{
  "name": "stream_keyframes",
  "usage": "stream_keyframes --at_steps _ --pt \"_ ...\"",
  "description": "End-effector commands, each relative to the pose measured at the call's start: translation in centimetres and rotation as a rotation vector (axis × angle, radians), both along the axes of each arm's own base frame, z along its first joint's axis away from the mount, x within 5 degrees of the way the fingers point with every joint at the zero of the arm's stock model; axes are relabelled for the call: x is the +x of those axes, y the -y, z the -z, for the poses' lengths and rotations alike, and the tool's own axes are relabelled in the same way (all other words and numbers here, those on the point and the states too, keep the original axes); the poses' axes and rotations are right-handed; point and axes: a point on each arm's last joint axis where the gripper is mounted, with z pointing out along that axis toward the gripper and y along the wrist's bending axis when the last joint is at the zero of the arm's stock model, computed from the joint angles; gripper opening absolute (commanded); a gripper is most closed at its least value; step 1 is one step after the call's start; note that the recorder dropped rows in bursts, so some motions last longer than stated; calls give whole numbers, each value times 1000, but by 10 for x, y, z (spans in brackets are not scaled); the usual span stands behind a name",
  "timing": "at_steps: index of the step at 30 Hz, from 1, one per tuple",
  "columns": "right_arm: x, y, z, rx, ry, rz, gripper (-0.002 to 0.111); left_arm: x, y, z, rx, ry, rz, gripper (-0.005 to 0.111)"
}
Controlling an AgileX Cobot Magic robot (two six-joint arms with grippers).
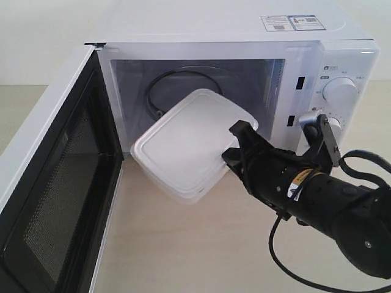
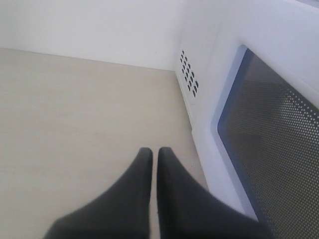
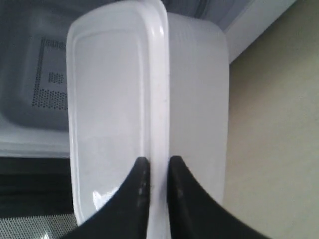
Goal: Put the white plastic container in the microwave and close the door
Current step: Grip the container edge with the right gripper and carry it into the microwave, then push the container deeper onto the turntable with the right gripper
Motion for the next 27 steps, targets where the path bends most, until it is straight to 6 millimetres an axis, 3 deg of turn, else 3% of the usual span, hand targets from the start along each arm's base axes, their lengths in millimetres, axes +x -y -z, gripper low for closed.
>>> stream_keyframes --at_steps 1,5,14,27 --pt "12 -2 -11 49 24 94 0 0 0 1 -13 4 -3 4" --pt "23 -9 -15 73 7 132 0 0 0 1 -13 4 -3 4" --pt "58 -37 13 183 -70 199 0 0 0 1 -13 4 -3 4" --pt "96 -49 -17 197 31 271 0 0 0 1 -13 2 -2 4"
